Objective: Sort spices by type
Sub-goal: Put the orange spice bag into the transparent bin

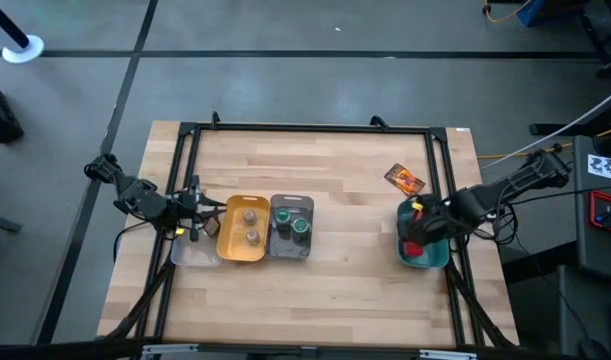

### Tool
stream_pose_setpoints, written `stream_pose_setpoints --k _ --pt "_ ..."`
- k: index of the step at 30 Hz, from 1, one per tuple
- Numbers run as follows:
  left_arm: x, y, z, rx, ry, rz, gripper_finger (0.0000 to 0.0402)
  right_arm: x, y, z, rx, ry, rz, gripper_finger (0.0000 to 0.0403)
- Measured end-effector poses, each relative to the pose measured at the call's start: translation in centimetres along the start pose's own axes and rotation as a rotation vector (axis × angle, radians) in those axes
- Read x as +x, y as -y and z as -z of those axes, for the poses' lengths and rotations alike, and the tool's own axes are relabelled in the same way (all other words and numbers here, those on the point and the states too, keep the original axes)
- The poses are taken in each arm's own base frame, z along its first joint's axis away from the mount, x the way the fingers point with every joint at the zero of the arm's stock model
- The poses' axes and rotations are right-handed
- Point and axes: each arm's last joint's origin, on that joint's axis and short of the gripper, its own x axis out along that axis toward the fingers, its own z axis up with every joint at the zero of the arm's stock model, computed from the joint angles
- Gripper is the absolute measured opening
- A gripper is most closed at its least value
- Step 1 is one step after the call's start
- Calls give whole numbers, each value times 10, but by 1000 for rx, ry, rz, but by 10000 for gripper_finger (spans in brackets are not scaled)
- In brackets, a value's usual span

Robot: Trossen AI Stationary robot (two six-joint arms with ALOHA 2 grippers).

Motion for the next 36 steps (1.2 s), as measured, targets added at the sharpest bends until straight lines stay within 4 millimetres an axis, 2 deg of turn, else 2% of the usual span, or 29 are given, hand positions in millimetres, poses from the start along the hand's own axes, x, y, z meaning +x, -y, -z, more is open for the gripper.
stream_pose_setpoints --k 5,10,14,17,26,36 --pt "0 0 0 0 0 0 56 -24 -7 -2 -2 73 -106 263" --pt "0 0 0 0 0 0 56 -44 -14 -8 -61 314 -236 263" --pt "0 0 0 0 0 0 56 -50 -16 -14 -57 559 -301 263" --pt "0 0 0 0 0 0 56 -49 -19 -20 -28 646 -296 263" --pt "0 0 0 2 0 0 56 -33 -39 -53 -75 601 -92 263" --pt "0 0 0 -6 1 0 56 -11 -45 -115 -78 452 161 263"
